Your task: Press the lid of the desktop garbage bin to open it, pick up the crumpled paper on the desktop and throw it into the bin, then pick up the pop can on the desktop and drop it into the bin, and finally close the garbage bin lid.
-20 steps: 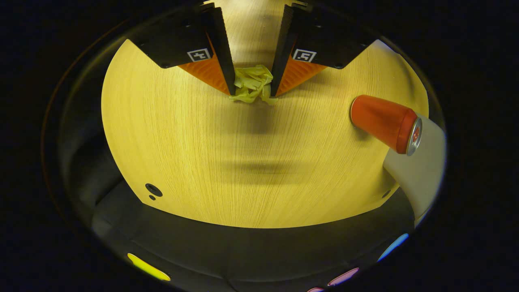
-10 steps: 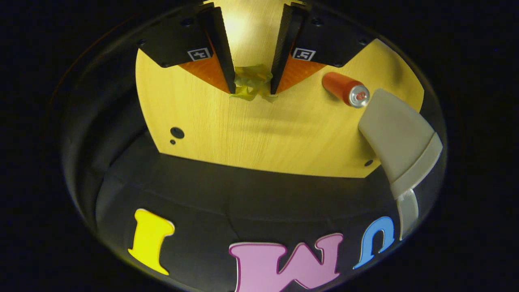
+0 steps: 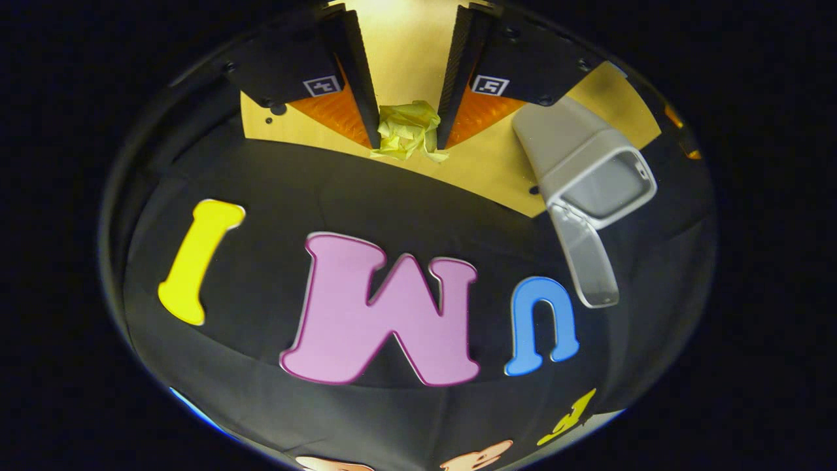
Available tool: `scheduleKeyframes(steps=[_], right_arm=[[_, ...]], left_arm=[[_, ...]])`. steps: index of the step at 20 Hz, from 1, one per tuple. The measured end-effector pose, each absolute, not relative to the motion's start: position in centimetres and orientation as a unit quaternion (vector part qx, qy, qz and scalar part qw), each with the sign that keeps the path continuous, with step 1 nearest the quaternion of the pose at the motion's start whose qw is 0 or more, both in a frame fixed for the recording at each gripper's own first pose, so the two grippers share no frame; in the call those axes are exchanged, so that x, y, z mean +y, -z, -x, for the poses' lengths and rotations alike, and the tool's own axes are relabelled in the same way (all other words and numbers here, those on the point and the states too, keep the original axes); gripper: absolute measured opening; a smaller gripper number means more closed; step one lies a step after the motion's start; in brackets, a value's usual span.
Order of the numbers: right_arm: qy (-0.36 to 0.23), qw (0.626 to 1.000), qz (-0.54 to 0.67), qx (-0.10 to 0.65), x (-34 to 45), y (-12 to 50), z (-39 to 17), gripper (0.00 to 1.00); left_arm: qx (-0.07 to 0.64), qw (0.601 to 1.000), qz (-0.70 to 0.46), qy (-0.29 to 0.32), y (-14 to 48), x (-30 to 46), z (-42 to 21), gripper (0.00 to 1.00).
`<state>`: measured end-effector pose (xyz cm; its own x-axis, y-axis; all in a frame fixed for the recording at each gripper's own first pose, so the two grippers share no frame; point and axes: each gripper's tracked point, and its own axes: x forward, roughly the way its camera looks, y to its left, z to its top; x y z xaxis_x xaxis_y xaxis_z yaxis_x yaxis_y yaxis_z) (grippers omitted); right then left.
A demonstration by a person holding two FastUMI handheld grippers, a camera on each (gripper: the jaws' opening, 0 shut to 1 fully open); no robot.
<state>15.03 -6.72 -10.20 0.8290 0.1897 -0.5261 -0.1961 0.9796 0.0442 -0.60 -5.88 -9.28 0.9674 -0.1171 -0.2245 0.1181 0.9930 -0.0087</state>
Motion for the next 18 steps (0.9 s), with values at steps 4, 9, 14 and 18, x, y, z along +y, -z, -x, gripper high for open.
scheduleKeyframes(steps=[4, 9, 14, 18], right_arm=[[-0.175, 0.952, 0.010, 0.251, 1.2, 7.6, -16.8, 0.59], [-0.254, 0.935, 0.000, 0.249, 10.2, 6.6, -17.3, 0.59], [-0.305, 0.915, 0.012, 0.263, 17.4, 8.6, -16.6, 0.59], [-0.320, 0.908, 0.009, 0.269, 19.3, 9.3, -16.1, 0.59]], left_arm=[[0.105, 0.993, -0.016, 0.048, 8.9, -4.4, 0.3, 0.89], [0.100, 0.995, -0.016, 0.020, 8.7, -1.6, -0.1, 0.89], [0.105, 0.994, -0.013, -0.010, 9.2, 1.1, 0.2, 0.89], [0.109, 0.994, -0.008, -0.027, 9.5, 2.6, 0.4, 0.89]])
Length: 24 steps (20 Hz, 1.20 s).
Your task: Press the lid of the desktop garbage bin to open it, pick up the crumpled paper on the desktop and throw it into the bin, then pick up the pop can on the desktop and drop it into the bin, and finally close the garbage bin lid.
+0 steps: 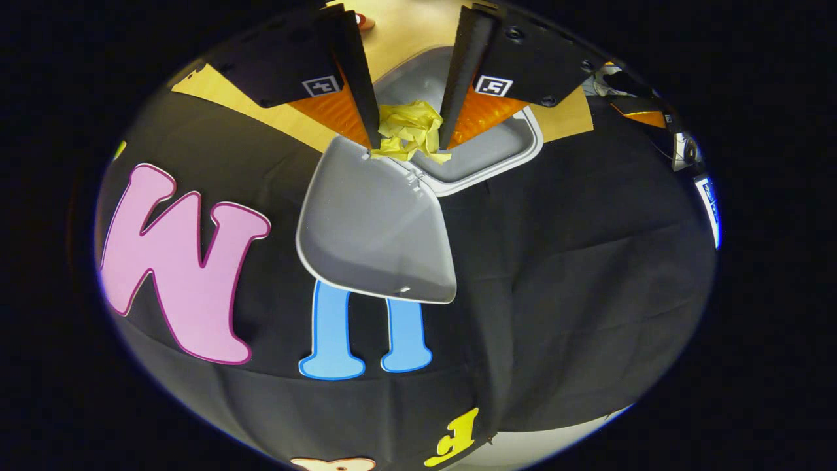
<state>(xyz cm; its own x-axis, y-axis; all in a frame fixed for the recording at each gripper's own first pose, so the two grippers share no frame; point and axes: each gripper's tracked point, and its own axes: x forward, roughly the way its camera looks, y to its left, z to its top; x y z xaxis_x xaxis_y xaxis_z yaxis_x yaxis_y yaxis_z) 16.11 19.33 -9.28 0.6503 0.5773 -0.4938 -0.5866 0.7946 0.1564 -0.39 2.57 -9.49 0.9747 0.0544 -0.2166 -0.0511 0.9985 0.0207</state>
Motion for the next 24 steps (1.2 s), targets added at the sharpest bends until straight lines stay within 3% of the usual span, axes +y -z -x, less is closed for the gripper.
scheduleKeyframes(steps=[2, 3, 4, 7, 8, 9, 17, 24], right_arm=[[-0.323, 0.907, 0.005, 0.271, 19.7, 9.5, -16.1, 0.59], [-0.327, 0.905, -0.002, 0.272, 20.0, 9.4, -16.0, 0.49], [-0.330, 0.904, -0.007, 0.272, 20.3, 9.3, -15.9, 0.63], [-0.326, 0.906, -0.011, 0.269, 20.3, 9.1, -16.0, 0.80], [-0.326, 0.906, -0.012, 0.270, 20.3, 9.1, -15.8, 0.95], [-0.326, 0.906, -0.011, 0.270, 20.3, 9.1, -15.7, 0.99], [-0.256, 0.937, -0.005, 0.239, 14.7, 7.9, -14.9, 0.99], [-0.129, 0.977, 0.029, 0.169, 3.3, 6.2, -11.6, 0.98]], left_arm=[[0.111, 0.993, -0.008, -0.029, 9.6, 2.8, 0.4, 0.89], [0.112, 0.993, -0.008, -0.028, 9.6, 2.8, 0.3, 0.89], [0.112, 0.993, -0.007, -0.026, 9.8, 2.6, 0.4, 0.89], [0.113, 0.993, -0.007, -0.023, 10.1, 2.3, 0.4, 0.89], [0.113, 0.993, -0.006, -0.022, 10.1, 2.2, 0.4, 0.89], [0.114, 0.993, -0.006, -0.021, 10.1, 2.0, 0.4, 0.89], [0.124, 0.992, -0.010, 0.020, 12.3, -0.7, 0.4, 0.89], [0.150, 0.982, -0.017, 0.109, 17.5, -6.6, -1.2, 0.89]])
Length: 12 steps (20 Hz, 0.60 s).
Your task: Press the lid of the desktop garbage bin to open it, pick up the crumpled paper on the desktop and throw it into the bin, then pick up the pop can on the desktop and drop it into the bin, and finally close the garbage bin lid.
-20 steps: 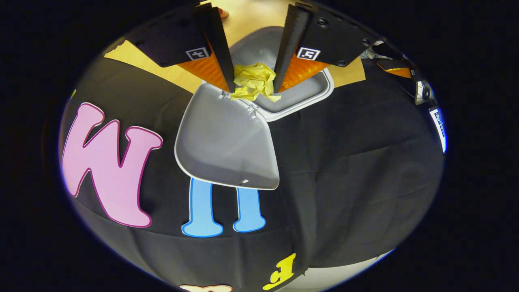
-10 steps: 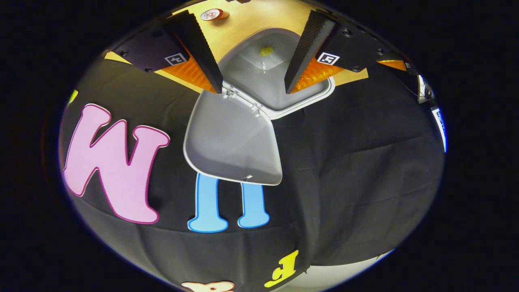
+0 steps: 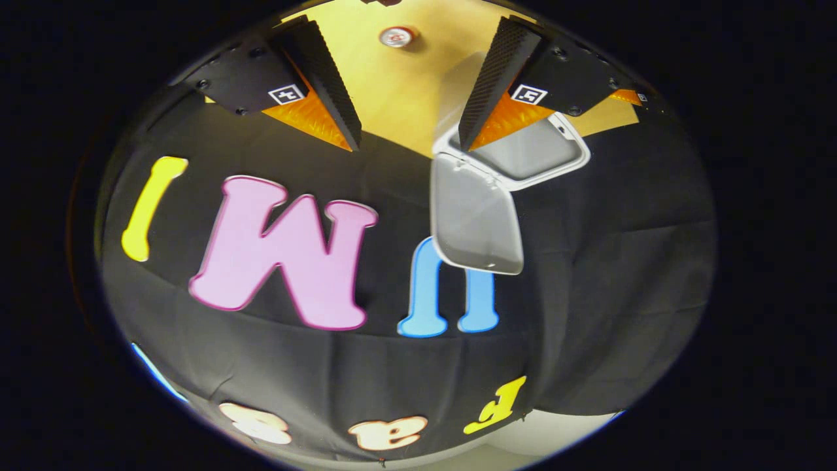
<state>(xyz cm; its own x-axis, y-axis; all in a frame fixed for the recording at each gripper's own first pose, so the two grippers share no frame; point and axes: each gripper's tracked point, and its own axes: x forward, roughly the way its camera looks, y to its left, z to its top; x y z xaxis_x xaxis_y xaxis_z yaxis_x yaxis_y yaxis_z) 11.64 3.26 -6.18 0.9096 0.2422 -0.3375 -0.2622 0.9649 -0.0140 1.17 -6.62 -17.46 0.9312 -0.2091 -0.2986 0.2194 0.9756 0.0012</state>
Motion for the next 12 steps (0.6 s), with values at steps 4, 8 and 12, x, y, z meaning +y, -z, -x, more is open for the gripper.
scheduleKeyframes(steps=[4, 8, 12], right_arm=[[-0.054, 0.985, 0.043, 0.158, -3.8, 6.4, -8.3, 0.98], [0.014, 0.984, 0.062, 0.166, -10.1, 8.8, -4.5, 0.98], [0.042, 0.979, 0.071, 0.184, -13.4, 12.3, -1.1, 0.98]], left_arm=[[0.162, 0.972, -0.006, 0.172, 20.9, -11.4, -2.2, 0.95], [0.184, 0.961, -0.034, 0.203, 25.9, -14.9, -4.3, 0.94], [0.209, 0.950, -0.039, 0.227, 30.3, -18.3, -6.5, 0.94]])
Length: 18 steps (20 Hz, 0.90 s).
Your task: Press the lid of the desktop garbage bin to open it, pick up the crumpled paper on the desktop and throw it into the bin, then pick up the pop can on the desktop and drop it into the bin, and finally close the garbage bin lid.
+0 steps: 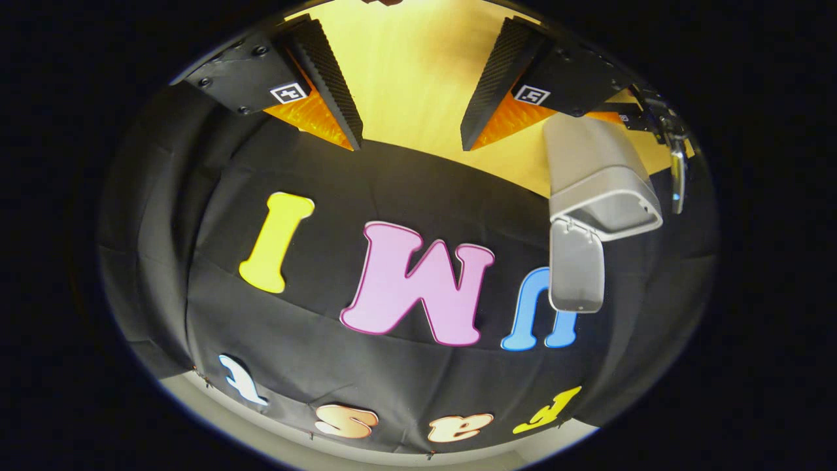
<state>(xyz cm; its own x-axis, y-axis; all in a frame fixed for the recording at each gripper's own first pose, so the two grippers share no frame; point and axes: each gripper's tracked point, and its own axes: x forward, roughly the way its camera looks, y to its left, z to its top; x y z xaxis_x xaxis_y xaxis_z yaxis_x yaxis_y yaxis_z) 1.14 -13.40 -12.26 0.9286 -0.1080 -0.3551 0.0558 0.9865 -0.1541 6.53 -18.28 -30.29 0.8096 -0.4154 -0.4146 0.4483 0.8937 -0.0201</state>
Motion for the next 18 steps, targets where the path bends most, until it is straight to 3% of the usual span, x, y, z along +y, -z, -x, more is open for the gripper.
scheduleKeyframes(steps=[8, 18], right_arm=[[0.064, 0.970, 0.013, 0.232, -14.9, 19.8, 2.8, 0.98], [0.073, 0.963, 0.024, 0.257, -16.5, 22.0, 3.9, 0.98]], left_arm=[[0.218, 0.940, -0.060, 0.255, 34.2, -21.8, -11.4, 0.95], [0.235, 0.933, -0.057, 0.267, 36.4, -24.1, -13.1, 0.95]])
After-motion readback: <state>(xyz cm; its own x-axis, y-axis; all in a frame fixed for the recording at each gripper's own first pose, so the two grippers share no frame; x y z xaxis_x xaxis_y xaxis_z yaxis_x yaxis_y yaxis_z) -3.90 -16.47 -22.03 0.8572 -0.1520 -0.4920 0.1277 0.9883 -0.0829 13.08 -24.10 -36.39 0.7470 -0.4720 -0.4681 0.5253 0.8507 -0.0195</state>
